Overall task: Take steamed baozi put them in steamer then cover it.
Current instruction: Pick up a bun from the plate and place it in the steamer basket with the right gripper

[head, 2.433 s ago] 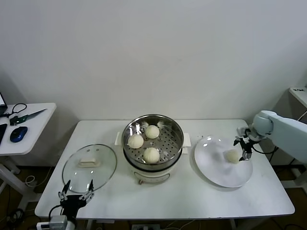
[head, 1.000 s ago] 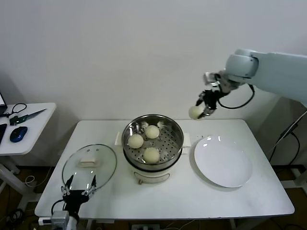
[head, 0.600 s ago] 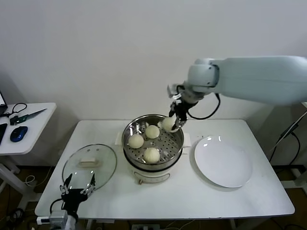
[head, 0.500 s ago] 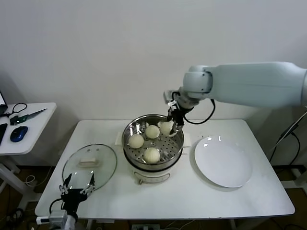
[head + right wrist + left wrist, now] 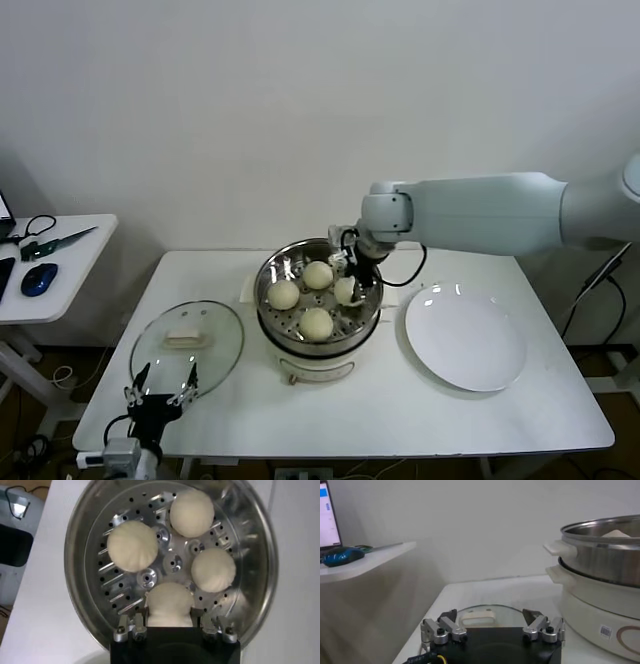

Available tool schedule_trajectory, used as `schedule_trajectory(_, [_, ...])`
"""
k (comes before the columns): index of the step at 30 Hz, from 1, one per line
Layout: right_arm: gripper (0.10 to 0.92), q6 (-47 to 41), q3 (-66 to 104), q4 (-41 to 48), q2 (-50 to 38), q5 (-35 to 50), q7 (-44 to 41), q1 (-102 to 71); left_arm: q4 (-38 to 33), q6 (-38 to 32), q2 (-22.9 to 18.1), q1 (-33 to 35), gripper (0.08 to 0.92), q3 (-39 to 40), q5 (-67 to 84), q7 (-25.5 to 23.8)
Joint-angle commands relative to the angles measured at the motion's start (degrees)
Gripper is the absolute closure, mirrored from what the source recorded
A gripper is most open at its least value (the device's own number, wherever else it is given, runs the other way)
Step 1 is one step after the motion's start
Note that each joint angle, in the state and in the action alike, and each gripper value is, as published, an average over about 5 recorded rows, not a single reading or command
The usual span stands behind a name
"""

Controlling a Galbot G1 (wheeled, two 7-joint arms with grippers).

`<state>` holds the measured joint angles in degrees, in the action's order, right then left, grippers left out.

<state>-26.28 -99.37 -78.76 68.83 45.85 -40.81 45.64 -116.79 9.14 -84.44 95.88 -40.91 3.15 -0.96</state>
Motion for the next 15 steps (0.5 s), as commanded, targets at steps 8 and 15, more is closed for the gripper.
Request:
schedule_trajectory(8, [0.445,-1.0,2.0,1.5,0.7,-0.5,1.8,-2.7,0.0,-0.1,0.1,0.1,0.177,0.0,0.2,0.0])
schedule_trajectory(15, [0.290,5.9,2.3,0.8,-4.9,3.4,-6.5,7.3,-0.2,0.1,0.2,0.1,0.177,-0.2,0.3,0.0])
